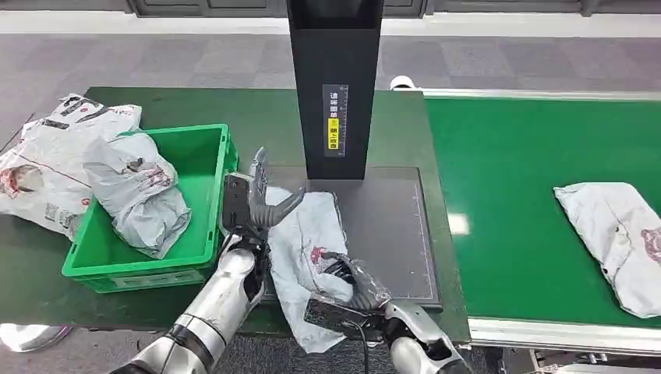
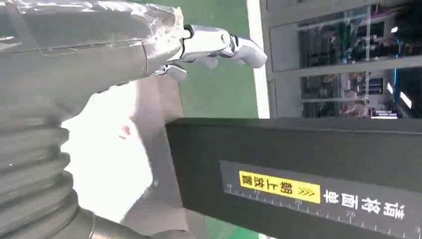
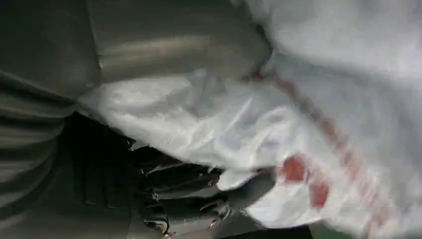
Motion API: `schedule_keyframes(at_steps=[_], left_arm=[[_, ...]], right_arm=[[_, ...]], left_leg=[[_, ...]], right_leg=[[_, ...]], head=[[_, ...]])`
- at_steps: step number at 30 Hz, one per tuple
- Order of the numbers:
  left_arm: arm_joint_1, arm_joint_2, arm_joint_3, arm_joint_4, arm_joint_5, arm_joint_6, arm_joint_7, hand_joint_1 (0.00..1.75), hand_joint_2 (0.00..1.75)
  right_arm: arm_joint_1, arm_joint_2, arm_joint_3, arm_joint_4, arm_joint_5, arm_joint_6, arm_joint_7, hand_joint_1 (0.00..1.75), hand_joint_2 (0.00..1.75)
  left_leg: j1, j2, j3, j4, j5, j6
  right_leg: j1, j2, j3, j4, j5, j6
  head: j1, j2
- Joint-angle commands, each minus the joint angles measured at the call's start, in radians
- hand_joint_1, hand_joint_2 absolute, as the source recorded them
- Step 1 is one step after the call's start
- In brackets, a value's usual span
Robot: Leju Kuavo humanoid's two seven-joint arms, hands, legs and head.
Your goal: Moved the parcel from conveyor to table for the left to box.
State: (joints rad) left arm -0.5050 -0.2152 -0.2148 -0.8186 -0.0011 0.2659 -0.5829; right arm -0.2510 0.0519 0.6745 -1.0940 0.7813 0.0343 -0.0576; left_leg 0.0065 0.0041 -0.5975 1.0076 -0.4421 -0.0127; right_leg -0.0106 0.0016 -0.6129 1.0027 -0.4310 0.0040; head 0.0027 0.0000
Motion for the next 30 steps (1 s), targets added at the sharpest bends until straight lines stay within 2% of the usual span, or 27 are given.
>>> schedule_keyframes(at_steps=[1, 5, 10, 12, 28, 30], left_arm=[[-0.032, 0.026, 0.047, 0.021, 0.038, 0.045, 0.019, 0.0, 1.75], [-0.01, 0.038, 0.098, 0.001, 0.027, 0.13, 0.03, 0.0, 1.75], [0.057, 0.048, 0.133, -0.102, -0.084, 0.23, 0.028, 0.0, 1.75], [0.085, 0.054, 0.126, -0.155, -0.121, 0.227, 0.037, 0.0, 1.75], [0.092, 0.051, 0.126, -0.168, -0.13, 0.227, 0.046, 0.0, 1.75], [0.096, 0.075, 0.073, -0.163, -0.214, 0.214, 0.052, 0.0, 1.75]], right_arm=[[-0.079, -0.042, 0.075, 0.143, 0.007, -0.03, 0.053, 0.0, 1.75], [-0.026, -0.06, 0.024, 0.085, 0.042, -0.098, 0.118, 0.0, 1.75], [-0.012, -0.034, -0.084, 0.054, 0.214, -0.267, 0.229, 0.0, 1.75], [-0.008, -0.017, -0.146, 0.009, 0.217, -0.335, 0.204, 0.0, 1.75], [-0.001, -0.018, -0.156, -0.015, 0.218, -0.32, 0.2, 0.0, 1.75], [0.014, -0.003, -0.211, -0.067, 0.172, -0.456, 0.12, 0.0, 1.75]], left_leg=[[0.0, 0.001, 0.002, -0.001, 0.0, 0.0], [0.0, 0.0, 0.003, -0.002, 0.0, 0.0], [0.0, -0.001, 0.003, -0.002, 0.0, 0.0], [0.0, -0.001, 0.003, -0.002, 0.0, 0.001], [0.0, -0.001, 0.003, -0.001, -0.001, 0.0], [0.0, -0.001, 0.002, -0.001, 0.0, 0.0]], right_leg=[[0.0, 0.001, 0.002, -0.001, 0.0, 0.0], [0.0, 0.0, 0.003, -0.002, 0.0, 0.0], [0.0, 0.0, 0.003, -0.002, 0.0, 0.0], [0.0, -0.001, 0.003, -0.002, 0.0, 0.0], [0.001, 0.0, 0.003, -0.002, 0.0, 0.0], [0.0, -0.001, 0.003, -0.001, 0.0, 0.0]], head=[[0.0, 0.0], [0.0, 0.0], [0.0, 0.0], [0.0, 0.0], [0.0, 0.0], [0.0, 0.0]])
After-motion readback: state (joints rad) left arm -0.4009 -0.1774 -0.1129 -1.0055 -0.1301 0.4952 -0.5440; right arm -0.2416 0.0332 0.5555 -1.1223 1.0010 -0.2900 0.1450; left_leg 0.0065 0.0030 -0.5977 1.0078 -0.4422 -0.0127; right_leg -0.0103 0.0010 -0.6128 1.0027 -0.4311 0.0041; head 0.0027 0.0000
